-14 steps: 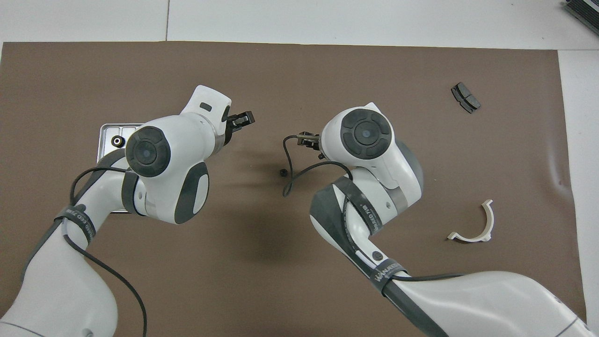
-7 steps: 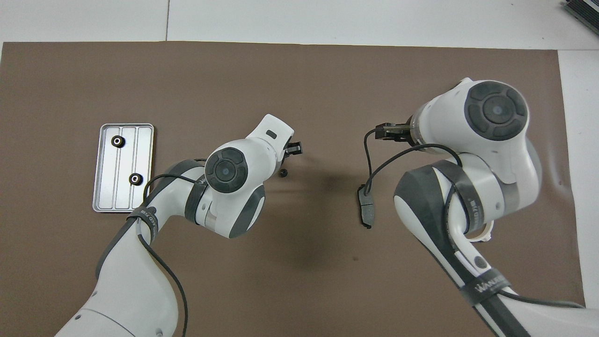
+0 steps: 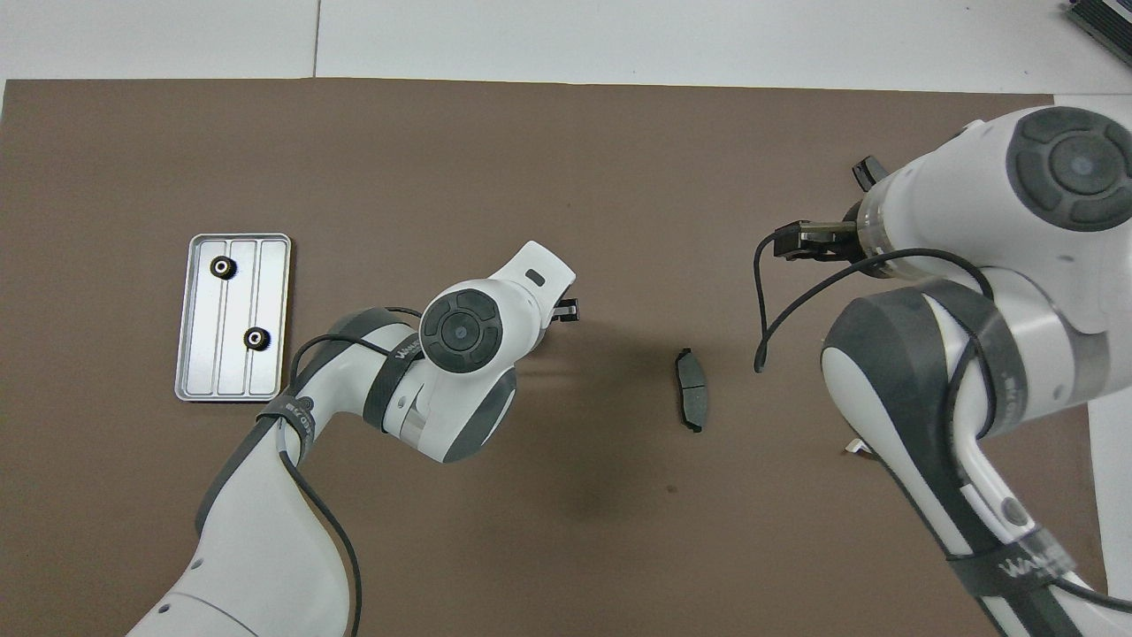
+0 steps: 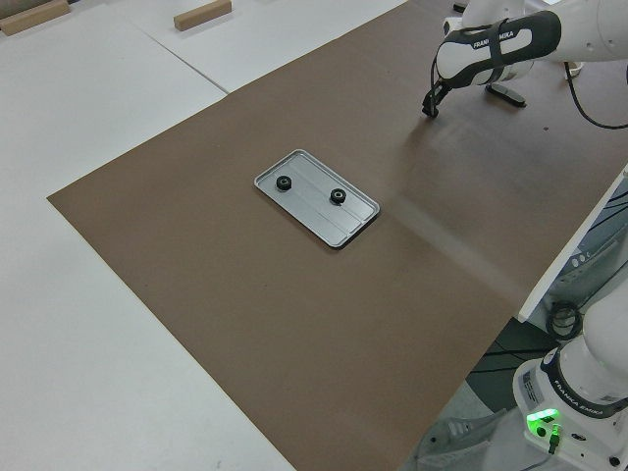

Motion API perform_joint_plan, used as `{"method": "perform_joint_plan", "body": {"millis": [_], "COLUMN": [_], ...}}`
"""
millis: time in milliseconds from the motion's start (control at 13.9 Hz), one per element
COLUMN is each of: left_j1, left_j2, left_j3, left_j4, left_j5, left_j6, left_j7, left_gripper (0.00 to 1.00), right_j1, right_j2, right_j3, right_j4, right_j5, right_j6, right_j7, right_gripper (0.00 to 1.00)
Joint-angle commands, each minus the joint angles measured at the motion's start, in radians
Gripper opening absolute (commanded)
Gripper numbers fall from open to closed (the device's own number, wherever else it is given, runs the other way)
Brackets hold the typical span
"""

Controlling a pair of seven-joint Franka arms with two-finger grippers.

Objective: Pick bearing gear from pile to tray

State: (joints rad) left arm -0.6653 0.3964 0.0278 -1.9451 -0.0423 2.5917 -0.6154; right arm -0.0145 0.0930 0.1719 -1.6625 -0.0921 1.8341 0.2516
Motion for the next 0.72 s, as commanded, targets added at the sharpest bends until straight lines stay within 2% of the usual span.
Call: {"method": "perform_joint_plan", "body": {"millis": [0, 144, 648], "left_j1": [-0.025, -0.025, -0.025], "left_j2": [-0.036, -0.036, -0.028], "left_j3": [0.02, 0.02, 0.018], "left_j4": [-0.035, -0.04, -0.04], "left_j5": [0.019, 0.019, 0.025], "left_j6": [-0.019, -0.019, -0.009], "left_j7": [0.0, 0.0, 0.002], "left_gripper": [0.4, 0.39, 0.35], "right_j1": [-0.021, -0.021, -0.035], "right_j2": [0.002, 0.004, 0.007], "right_j3": [0.008, 0.008, 0.011], "right_j4": [0.079, 0.113, 0.164], "right_j5": [0.029, 0.028, 0.031], "right_j6": [-0.108, -0.156, -0.205], "right_j7": [-0.035, -0.037, -0.038], "right_gripper": [1.0, 1.0, 1.0]}}
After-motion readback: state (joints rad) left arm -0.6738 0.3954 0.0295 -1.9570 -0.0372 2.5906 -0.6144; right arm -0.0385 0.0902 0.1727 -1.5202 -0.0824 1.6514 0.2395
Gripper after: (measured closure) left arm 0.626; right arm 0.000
